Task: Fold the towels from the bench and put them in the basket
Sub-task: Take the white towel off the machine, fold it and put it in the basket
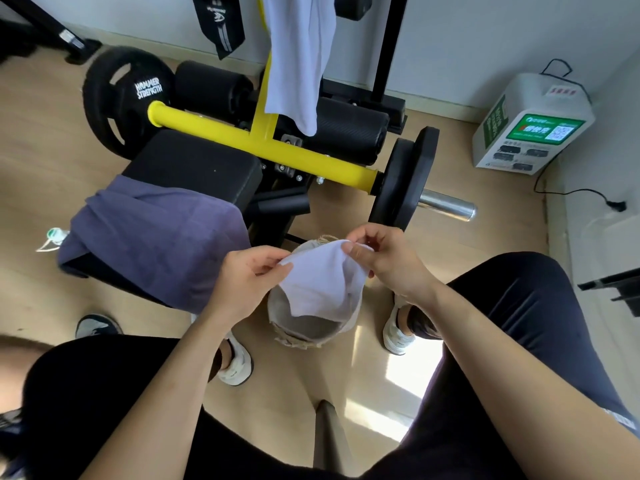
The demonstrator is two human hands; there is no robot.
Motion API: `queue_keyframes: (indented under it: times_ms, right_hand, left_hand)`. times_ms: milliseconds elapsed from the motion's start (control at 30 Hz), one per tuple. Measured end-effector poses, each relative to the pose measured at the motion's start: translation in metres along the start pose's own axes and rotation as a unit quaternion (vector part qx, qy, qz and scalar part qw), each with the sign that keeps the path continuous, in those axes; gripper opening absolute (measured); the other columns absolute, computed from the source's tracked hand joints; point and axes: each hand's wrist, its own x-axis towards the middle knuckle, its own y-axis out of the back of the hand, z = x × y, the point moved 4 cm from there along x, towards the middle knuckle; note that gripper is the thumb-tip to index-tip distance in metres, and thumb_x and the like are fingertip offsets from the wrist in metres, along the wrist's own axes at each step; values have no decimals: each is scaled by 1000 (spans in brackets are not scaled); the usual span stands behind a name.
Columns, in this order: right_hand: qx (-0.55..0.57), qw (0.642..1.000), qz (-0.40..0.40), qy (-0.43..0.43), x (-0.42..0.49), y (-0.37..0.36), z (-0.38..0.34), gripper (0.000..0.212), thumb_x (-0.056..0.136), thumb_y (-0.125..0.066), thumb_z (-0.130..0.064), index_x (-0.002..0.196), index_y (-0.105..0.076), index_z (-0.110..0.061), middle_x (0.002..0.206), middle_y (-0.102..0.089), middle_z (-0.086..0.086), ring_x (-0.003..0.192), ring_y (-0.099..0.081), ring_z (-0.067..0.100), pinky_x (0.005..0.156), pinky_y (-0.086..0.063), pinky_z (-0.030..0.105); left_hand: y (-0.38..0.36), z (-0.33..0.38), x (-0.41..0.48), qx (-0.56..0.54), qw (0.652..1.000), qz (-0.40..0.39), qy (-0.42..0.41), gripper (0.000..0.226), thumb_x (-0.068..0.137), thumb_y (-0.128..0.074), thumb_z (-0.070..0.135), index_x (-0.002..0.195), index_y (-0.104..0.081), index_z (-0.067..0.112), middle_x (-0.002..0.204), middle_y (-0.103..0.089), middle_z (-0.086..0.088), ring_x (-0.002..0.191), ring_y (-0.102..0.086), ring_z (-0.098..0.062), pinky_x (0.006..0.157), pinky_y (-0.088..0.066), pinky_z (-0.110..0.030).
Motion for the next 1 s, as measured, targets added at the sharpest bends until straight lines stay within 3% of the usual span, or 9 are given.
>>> queue_keyframes:
  times_ms: [200,267,367,467,600,667,800,900,1000]
  right_hand:
    - [-27,999,43,-5,0,6,1,13,94,-67,-14,93,-69,-1,79,-61,21,64,-53,10,52,-43,15]
    - [-18,998,50,-14,0,6,3,9,93,-68,-12,98,-69,-4,80,-63,19,66,-54,9,53,-44,15]
    - [50,996,61,-26,0,5,4,22,89,-72,-5,107,-60,-5,79,-63,14,67,-56,17,53,-47,23]
    - [126,987,86,-43,-2,0,4,27,83,-77,-1,101,-56,3,73,-65,17,60,-58,19,51,-48,24]
    - [185,975,106,-61,-8,-11,5,13,83,-76,1,80,-64,2,58,-67,3,50,-57,10,49,-47,20]
    - [216,968,105,-75,-11,-16,6,11,84,-75,-1,84,-67,7,64,-69,8,54,-60,12,51,-48,21]
    - [232,967,58,-85,-15,-26,5,10,91,-67,-4,94,-72,3,81,-71,15,69,-64,18,63,-51,27]
    - [241,967,8,-80,-19,-32,1,18,93,-63,-3,107,-70,6,94,-72,26,82,-68,27,73,-58,33]
    - [219,973,21,-67,-22,-32,-1,19,91,-67,-5,106,-70,8,100,-67,37,88,-65,35,85,-55,44]
  left_hand:
    - [-5,12,1,-111,992,50,23,16,92,-69,5,100,-76,19,87,-79,13,84,-73,-4,77,-61,-23]
    - [-8,13,0,-132,989,57,36,13,94,-68,7,95,-76,18,85,-78,4,81,-71,-8,76,-59,-28]
    - [-13,19,-3,-173,981,64,55,9,97,-65,9,97,-73,5,91,-73,-20,83,-68,-20,78,-59,-42]
    - [-20,21,-4,-205,974,71,70,12,97,-66,9,100,-72,-2,95,-71,-29,85,-67,-27,81,-59,-53]
    - [-28,23,-8,-210,972,65,81,7,94,-69,6,96,-73,0,87,-76,-16,83,-70,-25,78,-62,-45]
    - [-32,24,-11,-199,975,56,82,5,92,-72,6,95,-74,3,84,-78,-5,83,-73,-24,79,-63,-40]
    - [-38,23,-15,-174,981,44,77,5,90,-76,12,90,-78,16,87,-80,-3,88,-77,-28,88,-60,-49]
    - [-39,25,-18,-151,984,58,72,16,89,-77,9,86,-78,25,82,-80,4,81,-77,-15,81,-60,-35]
    - [-38,28,-19,-134,987,63,56,22,89,-76,7,89,-78,29,83,-80,8,81,-77,-10,77,-59,-24]
